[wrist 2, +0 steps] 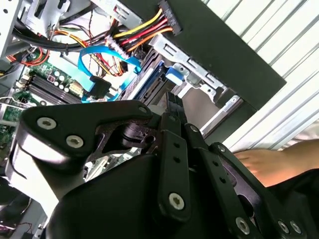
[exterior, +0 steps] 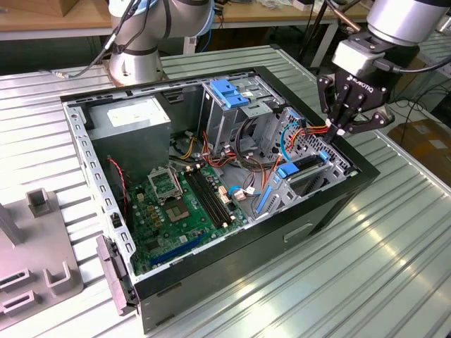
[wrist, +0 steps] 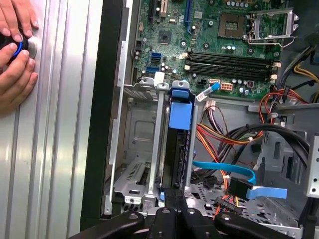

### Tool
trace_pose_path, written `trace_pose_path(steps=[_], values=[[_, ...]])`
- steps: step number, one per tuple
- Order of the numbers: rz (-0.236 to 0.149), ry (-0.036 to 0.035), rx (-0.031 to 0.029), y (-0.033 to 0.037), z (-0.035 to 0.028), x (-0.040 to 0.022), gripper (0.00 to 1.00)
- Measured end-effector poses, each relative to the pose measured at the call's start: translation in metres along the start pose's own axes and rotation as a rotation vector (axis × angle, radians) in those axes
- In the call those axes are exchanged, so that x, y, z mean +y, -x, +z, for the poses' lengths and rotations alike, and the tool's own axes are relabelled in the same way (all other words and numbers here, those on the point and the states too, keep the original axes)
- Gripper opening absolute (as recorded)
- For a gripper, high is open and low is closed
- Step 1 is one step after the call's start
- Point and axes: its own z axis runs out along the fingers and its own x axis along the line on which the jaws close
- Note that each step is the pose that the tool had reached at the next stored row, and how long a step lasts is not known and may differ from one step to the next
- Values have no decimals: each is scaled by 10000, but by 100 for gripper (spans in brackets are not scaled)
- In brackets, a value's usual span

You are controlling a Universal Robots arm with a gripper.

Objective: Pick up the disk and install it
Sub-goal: 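Insert the first disk wire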

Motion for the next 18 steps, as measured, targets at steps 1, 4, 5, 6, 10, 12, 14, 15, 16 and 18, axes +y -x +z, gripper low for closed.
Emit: trace_pose_path(steps=[1,4,5,6,10,12,14,15,16,18], values=[[0,1,5,-1,0,-7,10],[-13,-13,67,-1,-1,-11,10],[-117,-28,69,-1,-1,-12,10],[-245,-44,69,-1,-1,-13,10],[-838,-210,75,-1,0,-12,10],[-1122,-256,73,0,1,-13,10],[-1624,-285,68,-1,1,-16,10],[-1821,-294,62,-1,3,-22,10],[-2015,-303,59,-2,3,-28,10],[-2277,-315,51,-3,5,-36,10]])
